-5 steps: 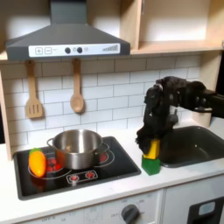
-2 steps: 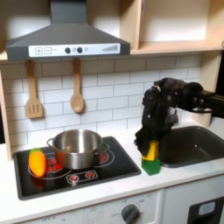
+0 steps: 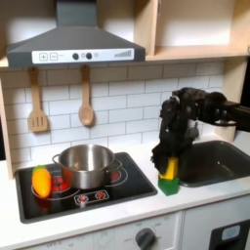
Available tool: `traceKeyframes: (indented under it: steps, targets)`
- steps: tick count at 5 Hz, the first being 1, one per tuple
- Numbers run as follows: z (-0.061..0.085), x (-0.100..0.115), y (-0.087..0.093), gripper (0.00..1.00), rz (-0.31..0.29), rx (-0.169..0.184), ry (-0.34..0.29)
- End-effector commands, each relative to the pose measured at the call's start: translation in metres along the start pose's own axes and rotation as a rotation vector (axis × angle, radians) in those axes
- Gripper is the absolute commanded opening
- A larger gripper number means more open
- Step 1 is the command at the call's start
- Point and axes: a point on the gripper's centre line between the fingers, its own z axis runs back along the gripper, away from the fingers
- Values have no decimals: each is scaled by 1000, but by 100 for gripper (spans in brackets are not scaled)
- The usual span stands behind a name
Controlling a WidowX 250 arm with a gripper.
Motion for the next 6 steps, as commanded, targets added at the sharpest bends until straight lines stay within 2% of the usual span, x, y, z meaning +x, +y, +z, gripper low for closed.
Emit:
traceKeyframes:
  steps: [1,6]
  targets:
    - [1,3,-2,0,7,1,-8]
    - [0,2,-2,0,1,5,-8]
